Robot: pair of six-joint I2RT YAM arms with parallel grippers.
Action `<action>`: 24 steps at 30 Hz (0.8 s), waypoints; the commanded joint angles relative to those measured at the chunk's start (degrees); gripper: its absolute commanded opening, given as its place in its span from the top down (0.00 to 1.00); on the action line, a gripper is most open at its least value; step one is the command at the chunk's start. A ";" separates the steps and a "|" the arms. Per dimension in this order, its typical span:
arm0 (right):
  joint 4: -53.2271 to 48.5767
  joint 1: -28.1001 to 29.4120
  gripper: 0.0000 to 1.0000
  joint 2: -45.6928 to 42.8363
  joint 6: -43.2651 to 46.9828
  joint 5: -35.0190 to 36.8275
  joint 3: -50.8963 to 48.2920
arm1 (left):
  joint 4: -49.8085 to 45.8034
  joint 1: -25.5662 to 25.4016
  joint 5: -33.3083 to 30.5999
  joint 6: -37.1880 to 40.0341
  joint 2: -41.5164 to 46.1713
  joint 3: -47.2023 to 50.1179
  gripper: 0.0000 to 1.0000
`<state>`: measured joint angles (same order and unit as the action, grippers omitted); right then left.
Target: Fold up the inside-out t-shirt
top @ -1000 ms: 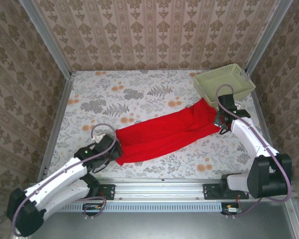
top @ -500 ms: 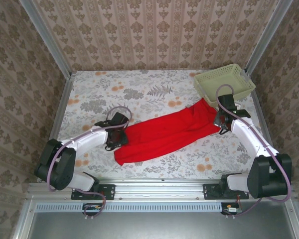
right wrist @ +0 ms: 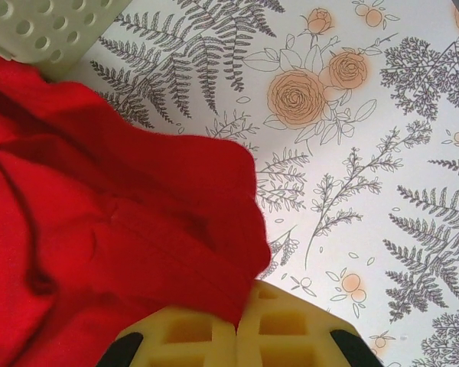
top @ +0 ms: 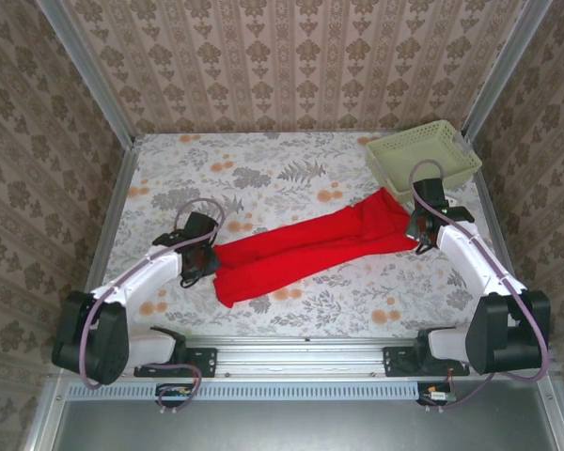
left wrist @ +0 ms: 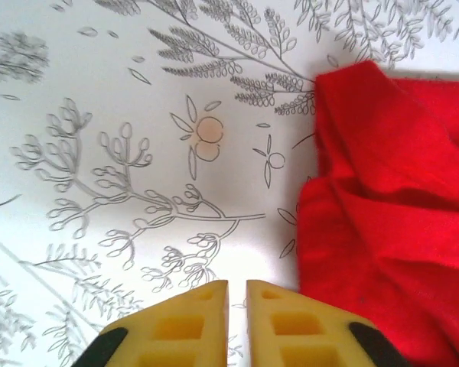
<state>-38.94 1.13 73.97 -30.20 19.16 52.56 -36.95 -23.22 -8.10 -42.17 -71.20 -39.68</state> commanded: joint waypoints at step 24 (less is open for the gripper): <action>0.14 -0.16 1.00 -0.60 -0.22 0.13 -0.16 | 5.19 -12.57 4.61 1.58 -22.98 -17.25 0.95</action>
<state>-38.92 0.99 73.97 -30.20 19.11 52.56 -32.18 -33.43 -2.59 -41.47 -93.95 -53.04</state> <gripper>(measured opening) 0.068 0.059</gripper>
